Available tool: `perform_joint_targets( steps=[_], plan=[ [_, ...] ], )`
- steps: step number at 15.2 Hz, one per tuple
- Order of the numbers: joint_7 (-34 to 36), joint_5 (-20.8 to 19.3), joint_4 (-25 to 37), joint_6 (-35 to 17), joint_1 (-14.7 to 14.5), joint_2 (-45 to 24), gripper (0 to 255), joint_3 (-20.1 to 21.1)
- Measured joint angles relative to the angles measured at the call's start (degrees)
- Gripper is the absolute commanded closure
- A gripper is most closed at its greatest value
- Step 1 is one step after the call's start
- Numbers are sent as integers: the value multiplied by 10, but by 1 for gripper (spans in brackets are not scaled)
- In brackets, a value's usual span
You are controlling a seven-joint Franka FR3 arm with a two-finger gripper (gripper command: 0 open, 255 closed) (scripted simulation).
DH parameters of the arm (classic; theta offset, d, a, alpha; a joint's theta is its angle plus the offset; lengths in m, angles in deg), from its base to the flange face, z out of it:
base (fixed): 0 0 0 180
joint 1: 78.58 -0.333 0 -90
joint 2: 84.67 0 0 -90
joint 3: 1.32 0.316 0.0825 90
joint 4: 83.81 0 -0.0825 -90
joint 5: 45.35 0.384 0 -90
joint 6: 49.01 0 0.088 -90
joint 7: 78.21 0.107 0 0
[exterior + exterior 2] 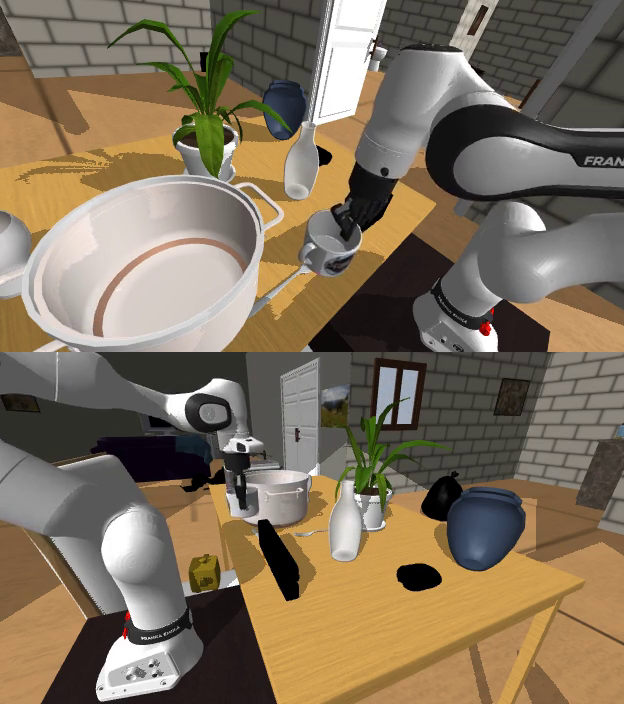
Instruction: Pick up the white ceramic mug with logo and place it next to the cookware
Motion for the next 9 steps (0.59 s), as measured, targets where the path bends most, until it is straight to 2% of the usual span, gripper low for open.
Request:
perform_joint_targets(
  steps=[9],
  plan=[
    [-6, 24, -57, -74, -7, -17, 255, 26]
  ],
)
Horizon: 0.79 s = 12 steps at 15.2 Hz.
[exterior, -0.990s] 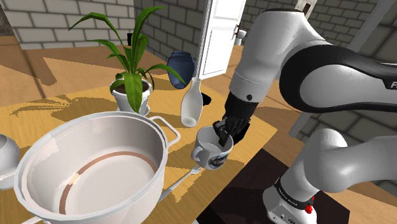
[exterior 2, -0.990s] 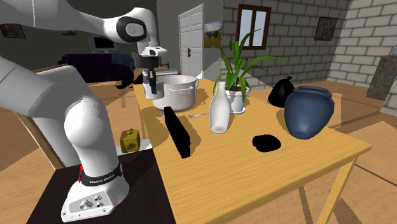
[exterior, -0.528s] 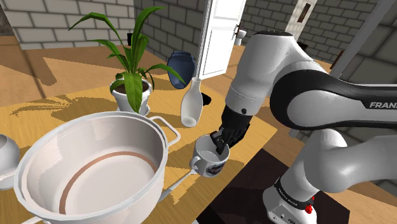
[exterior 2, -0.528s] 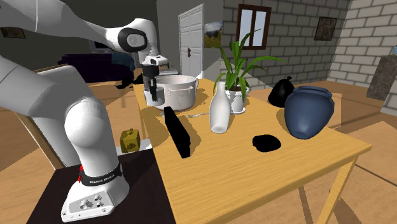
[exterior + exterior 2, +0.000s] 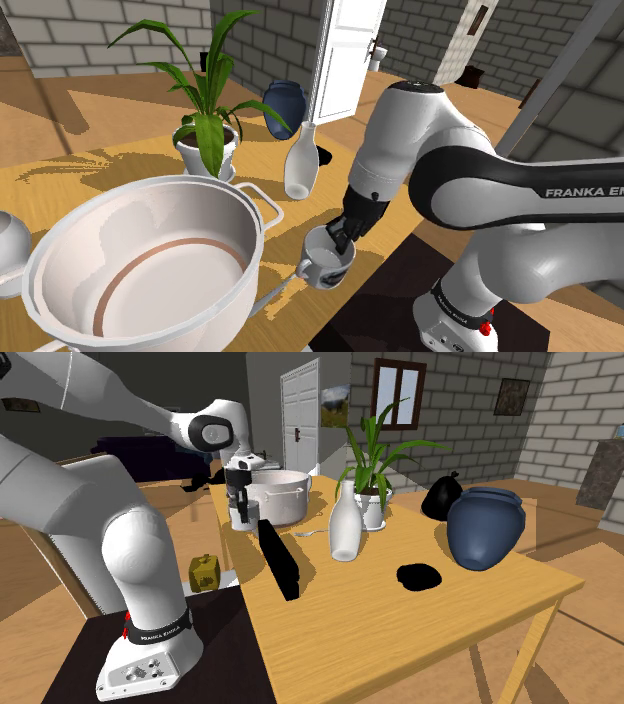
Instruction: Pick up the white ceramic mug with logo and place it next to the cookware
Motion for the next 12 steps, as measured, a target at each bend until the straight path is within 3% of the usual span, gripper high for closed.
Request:
perform_joint_targets(
  steps=[12],
  plan=[
    [-6, 37, -58, -118, -4, -61, 255, 48]
  ],
)
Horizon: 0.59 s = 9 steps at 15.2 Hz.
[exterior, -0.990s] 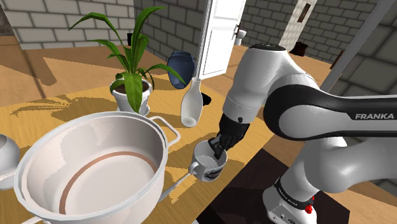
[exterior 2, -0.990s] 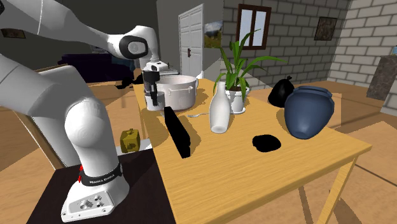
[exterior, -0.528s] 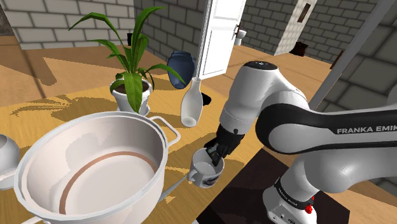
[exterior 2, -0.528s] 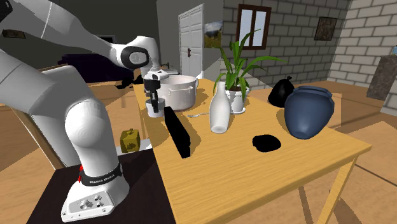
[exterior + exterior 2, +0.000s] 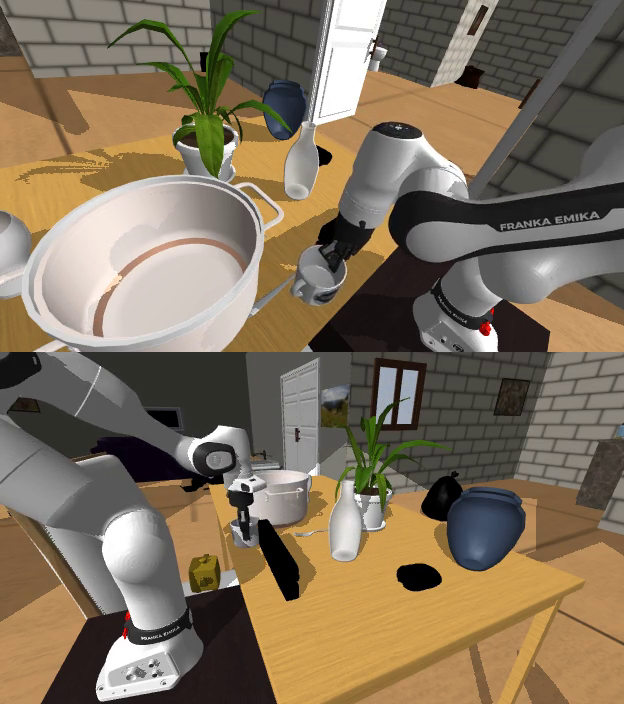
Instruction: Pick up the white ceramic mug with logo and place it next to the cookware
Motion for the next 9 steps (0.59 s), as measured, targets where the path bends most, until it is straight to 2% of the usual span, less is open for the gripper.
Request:
perform_joint_targets(
  steps=[7, 8, 9],
  plan=[
    [-2, 5, -7, -17, 0, -9, 255, 6],
    [-2, 5, -7, -17, 0, -9, 0, 6],
    [-2, 5, -7, -17, 0, -9, 0, 6]
  ],
)
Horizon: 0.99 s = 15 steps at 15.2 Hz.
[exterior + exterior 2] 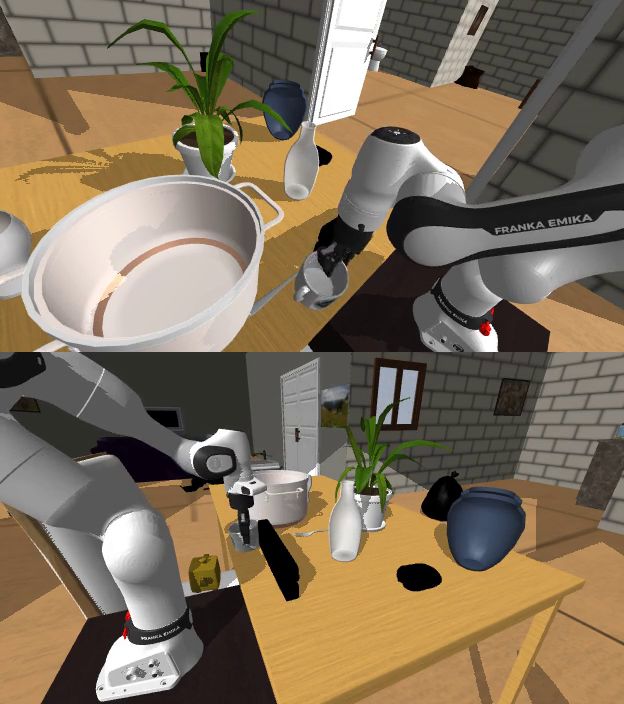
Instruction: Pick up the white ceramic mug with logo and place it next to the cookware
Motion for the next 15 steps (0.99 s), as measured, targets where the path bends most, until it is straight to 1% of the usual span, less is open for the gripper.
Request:
perform_joint_targets(
  steps=[5, 6, 9, 10, 15],
  plan=[
    [0, 0, 0, 0, 0, 0, 0, 0],
    [2, -3, 5, 11, 0, 6, 0, -4],
    [6, -21, 29, 79, -4, 52, 0, -31],
    [6, -25, 35, 89, -3, 55, 0, -35],
    [5, -29, 40, 98, 0, 57, 0, -39]
  ],
)
